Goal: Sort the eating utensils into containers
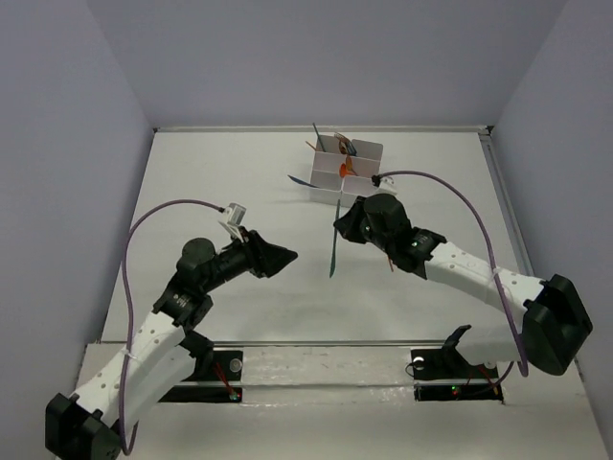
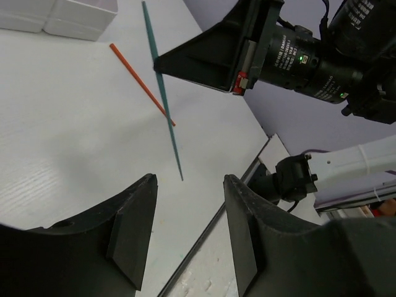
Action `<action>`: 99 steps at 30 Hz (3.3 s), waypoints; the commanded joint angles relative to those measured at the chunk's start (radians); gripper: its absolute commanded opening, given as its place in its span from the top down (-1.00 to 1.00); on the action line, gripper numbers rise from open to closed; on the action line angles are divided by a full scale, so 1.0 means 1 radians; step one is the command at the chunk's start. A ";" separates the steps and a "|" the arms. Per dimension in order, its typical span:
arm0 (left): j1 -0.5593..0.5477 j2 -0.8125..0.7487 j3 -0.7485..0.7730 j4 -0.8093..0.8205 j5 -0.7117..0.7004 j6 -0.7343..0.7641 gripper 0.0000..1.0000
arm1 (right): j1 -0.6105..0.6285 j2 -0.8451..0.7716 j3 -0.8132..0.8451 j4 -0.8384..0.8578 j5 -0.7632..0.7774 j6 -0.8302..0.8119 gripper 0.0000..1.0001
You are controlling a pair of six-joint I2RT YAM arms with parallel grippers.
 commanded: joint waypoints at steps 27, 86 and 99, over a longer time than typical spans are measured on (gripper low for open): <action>-0.393 0.499 0.158 0.227 -0.551 0.088 0.88 | 0.116 0.058 -0.032 0.289 -0.066 0.056 0.59; -0.291 0.370 0.434 -0.641 0.131 0.402 0.88 | 0.191 0.040 0.169 -0.275 -0.840 -1.018 0.00; -0.281 0.331 0.446 -0.680 0.179 0.422 0.88 | 0.191 0.047 0.158 -0.258 -0.771 -1.017 -0.09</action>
